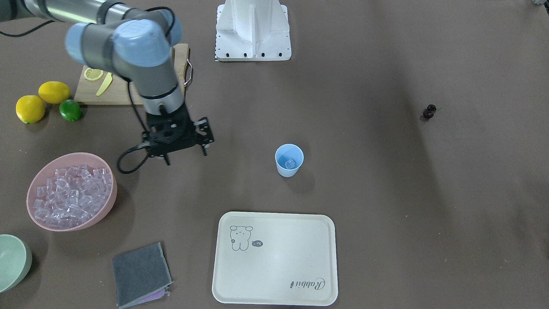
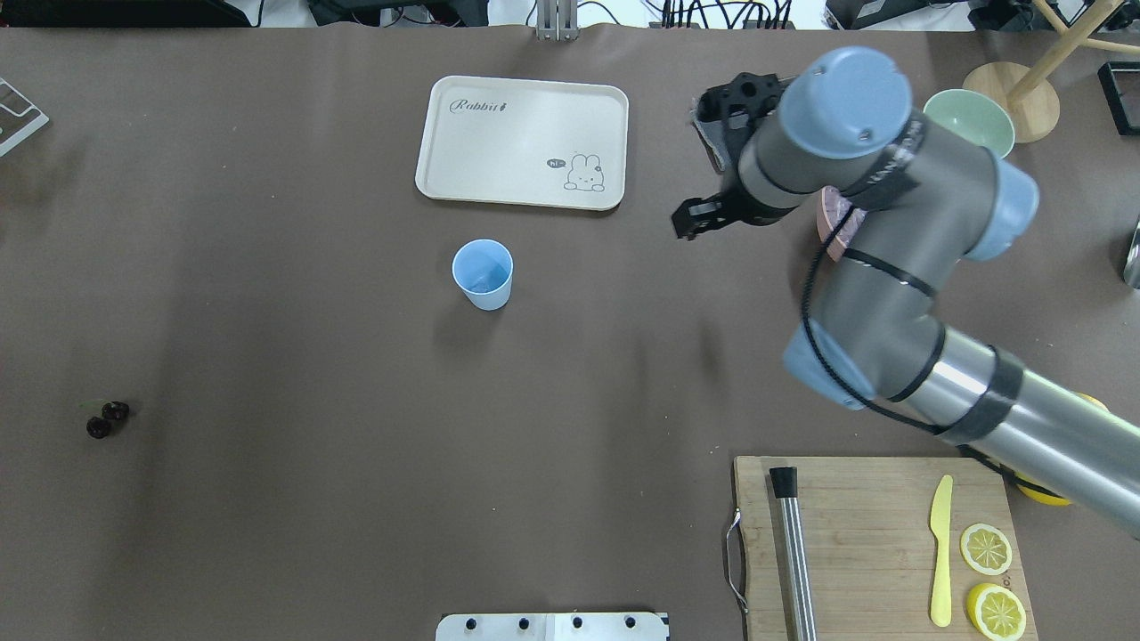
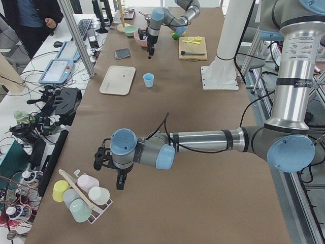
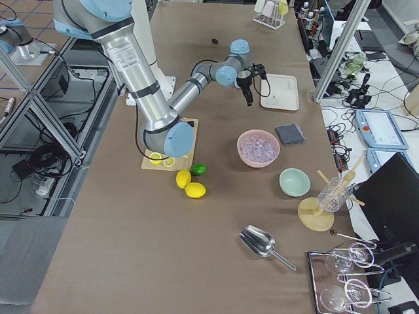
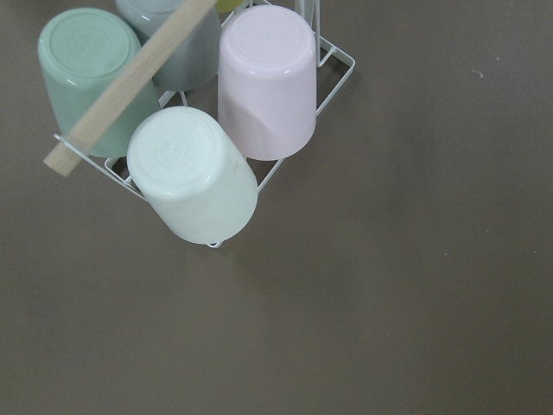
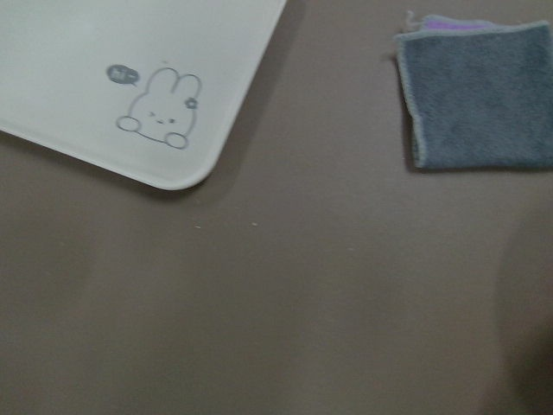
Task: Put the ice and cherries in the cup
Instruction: 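Move the empty right gripper back over the pink ice bowl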
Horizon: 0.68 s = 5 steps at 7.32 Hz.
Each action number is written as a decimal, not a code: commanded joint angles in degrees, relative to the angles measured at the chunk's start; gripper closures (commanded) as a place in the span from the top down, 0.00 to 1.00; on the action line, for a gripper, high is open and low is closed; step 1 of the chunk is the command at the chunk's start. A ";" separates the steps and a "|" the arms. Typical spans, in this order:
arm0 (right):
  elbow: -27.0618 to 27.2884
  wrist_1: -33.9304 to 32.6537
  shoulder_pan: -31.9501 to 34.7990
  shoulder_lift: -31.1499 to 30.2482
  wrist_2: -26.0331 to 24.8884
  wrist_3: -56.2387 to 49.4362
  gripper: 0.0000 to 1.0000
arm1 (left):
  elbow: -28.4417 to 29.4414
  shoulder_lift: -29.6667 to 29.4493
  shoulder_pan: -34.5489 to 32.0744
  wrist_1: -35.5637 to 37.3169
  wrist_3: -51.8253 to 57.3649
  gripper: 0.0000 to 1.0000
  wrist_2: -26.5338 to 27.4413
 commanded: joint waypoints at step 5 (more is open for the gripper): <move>-3.13 5.55 10.90 -14.33 -1.91 -25.59 0.89 | -0.42 -0.02 0.00 -0.10 -0.10 0.98 -0.16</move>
